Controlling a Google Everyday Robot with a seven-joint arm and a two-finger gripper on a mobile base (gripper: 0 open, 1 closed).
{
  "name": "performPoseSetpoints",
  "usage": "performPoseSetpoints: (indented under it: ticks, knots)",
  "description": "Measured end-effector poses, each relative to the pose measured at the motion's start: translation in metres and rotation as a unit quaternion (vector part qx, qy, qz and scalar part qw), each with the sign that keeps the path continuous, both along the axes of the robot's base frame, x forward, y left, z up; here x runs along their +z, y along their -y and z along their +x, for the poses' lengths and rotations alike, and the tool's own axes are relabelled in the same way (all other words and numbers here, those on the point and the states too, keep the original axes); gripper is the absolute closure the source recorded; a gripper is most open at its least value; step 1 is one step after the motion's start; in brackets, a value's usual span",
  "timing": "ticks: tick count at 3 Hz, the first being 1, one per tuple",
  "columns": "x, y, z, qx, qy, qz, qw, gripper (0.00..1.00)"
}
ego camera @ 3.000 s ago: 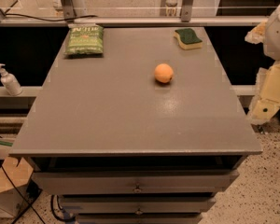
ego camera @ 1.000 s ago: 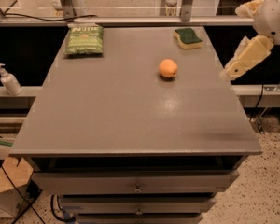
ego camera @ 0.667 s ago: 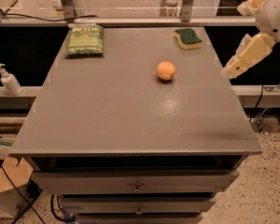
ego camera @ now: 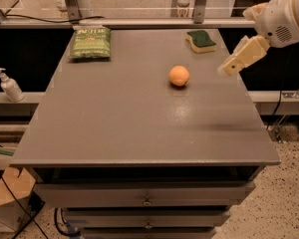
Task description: Move sponge near green jalapeno chip bag
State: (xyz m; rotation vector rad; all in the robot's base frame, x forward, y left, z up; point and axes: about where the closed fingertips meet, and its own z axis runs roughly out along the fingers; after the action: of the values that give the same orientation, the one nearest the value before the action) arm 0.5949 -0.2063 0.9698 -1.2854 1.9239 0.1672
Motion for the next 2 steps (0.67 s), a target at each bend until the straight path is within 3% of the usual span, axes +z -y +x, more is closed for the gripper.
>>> performPoseSetpoints:
  ticks: [2]
  knots:
    - [-0.032,0.01,0.075,-0.07,-0.003,0.072,0.9949,0.0]
